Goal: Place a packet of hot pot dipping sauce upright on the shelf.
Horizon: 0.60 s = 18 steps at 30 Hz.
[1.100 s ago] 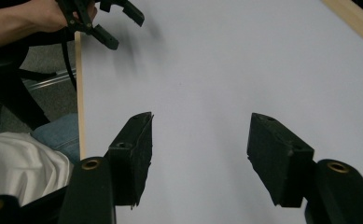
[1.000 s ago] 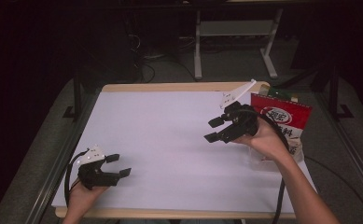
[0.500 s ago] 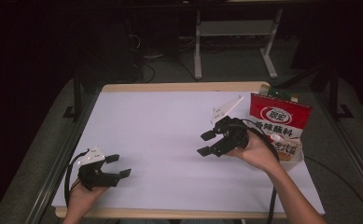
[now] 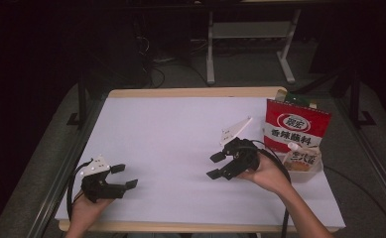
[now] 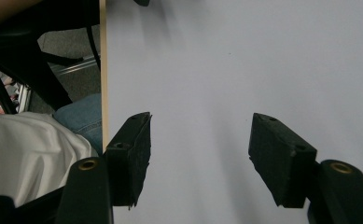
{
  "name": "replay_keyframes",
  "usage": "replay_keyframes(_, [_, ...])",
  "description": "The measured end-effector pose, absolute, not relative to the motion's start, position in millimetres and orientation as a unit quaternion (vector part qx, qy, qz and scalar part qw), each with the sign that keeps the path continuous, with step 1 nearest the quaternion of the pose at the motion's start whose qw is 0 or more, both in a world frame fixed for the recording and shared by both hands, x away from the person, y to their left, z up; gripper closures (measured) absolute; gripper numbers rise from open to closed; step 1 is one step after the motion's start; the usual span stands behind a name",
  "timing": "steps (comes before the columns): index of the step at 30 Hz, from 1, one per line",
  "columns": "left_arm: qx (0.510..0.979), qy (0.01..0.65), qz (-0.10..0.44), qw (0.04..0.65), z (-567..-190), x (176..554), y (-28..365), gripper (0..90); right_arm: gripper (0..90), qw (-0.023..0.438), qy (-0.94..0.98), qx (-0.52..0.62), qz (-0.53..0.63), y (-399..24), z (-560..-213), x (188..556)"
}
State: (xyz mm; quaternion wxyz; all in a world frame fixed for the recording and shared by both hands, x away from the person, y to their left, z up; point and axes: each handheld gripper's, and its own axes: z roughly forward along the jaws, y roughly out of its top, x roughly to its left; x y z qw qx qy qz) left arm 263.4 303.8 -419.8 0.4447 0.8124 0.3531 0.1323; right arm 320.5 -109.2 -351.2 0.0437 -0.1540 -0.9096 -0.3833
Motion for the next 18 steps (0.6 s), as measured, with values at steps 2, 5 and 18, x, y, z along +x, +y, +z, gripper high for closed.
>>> replay_keyframes(2, [0.813,0.352,0.135,0.444,-419.6,263.1,304.0,22.4,38.1,0.044,-0.910,-0.156,-0.381,-109.1,-353.0,319.9])
replay_keyframes(5, [0.813,0.352,0.136,0.444,-419.9,263.2,304.5,22.4,38.0,0.049,-0.910,-0.158,-0.381,-109.0,-360.7,318.0])
replay_keyframes(18, [0.813,0.353,0.131,0.445,-420.4,263.3,302.7,21.0,33.7,0.052,-0.907,-0.173,-0.380,-114.4,-391.5,305.5])
